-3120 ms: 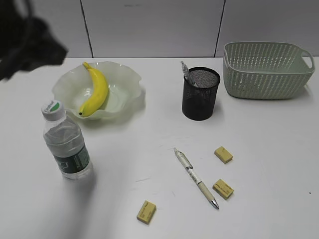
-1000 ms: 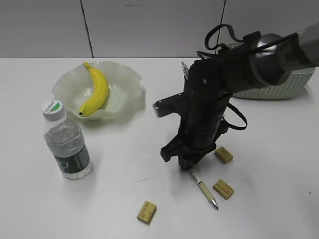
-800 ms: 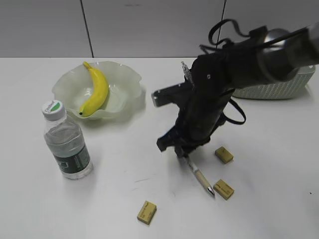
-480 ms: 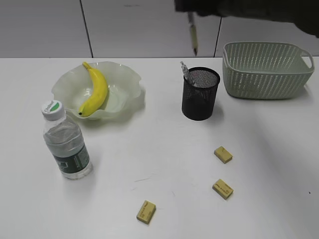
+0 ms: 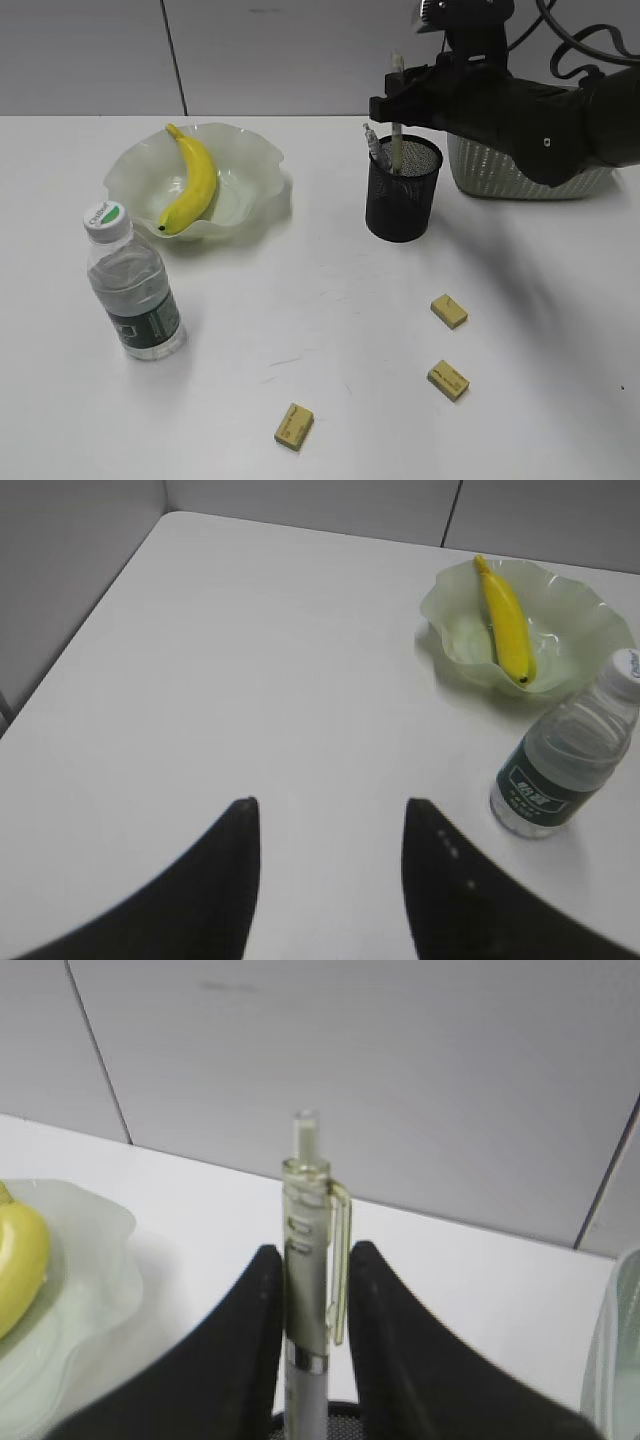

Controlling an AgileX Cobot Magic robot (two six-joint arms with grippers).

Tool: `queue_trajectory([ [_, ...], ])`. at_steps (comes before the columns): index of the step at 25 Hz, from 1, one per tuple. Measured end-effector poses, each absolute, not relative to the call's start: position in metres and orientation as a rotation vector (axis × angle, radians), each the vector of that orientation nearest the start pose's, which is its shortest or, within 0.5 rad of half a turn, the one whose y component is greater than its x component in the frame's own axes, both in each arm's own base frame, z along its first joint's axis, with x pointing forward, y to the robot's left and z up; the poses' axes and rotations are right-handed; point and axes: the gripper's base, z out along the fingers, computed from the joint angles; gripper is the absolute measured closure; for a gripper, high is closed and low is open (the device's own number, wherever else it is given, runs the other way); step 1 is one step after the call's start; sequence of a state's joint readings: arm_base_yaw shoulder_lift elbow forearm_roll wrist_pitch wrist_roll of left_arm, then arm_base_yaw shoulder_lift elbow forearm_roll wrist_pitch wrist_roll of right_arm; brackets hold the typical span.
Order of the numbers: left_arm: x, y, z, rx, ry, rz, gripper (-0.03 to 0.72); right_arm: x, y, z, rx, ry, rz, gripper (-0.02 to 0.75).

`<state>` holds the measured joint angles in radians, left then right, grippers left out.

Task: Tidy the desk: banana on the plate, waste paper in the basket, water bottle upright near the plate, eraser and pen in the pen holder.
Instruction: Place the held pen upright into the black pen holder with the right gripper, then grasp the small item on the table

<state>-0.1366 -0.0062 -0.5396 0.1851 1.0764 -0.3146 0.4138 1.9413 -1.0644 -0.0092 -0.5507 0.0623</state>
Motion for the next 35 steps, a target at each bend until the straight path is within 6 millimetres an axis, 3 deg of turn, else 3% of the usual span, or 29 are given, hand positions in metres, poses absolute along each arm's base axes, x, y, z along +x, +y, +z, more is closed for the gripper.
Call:
queue_trajectory([
  [4, -0.010, 0.016, 0.288, -0.193, 1.992, -0.069, 0.338, 0.380, 0.167, 0.191, -0.335, 1.840, 0.328, 0.319],
  [7, -0.010, 0.016, 0.288, -0.193, 1.992, -0.069, 0.338, 0.368, 0.162, 0.220, -0.361, 1.881, 0.314, 0.241],
  [10, -0.010, 0.016, 0.288, -0.193, 1.992, -0.069, 0.341, 0.334, 0.148, 0.265, -0.431, 1.891, 0.273, 0.239],
  [12, -0.010, 0.016, 0.288, -0.193, 1.992, -0.069, 0.350, 0.298, 0.131, 0.290, -0.454, 1.942, 0.237, 0.255],
  [14, -0.010, 0.016, 0.288, -0.193, 1.992, -0.069, 0.360, 0.258, 0.110, 0.298, -0.478, 2.089, 0.179, 0.274],
  [18, -0.010, 0.016, 0.288, -0.193, 1.992, -0.070, 0.385, 0.173, 0.068, 0.301, -0.486, 2.412, 0.081, 0.295],
  [20, -0.010, 0.016, 0.288, -0.193, 1.992, -0.070, 0.401, 0.135, 0.051, 0.301, -0.476, 2.491, 0.069, 0.296],
  [22, -0.010, 0.016, 0.288, -0.188, 1.992, -0.068, 0.416, 0.095, 0.034, 0.299, -0.460, 2.504, 0.072, 0.298],
  [25, -0.004, 0.013, 0.289, -0.101, 2.023, -0.048, 0.430, 0.053, 0.016, 0.290, -0.430, 2.423, 0.114, 0.300],
  [30, 0.025, -0.002, 0.305, 0.129, 2.053, -0.072, 0.444, 0.007, -0.002, 0.284, -0.373, 2.156, 0.207, 0.304],
  [35, 0.088, -0.027, 0.332, 0.358, 2.050, -0.178, 0.450, -0.005, -0.006, 0.280, -0.314, 2.016, 0.265, 0.329],
])
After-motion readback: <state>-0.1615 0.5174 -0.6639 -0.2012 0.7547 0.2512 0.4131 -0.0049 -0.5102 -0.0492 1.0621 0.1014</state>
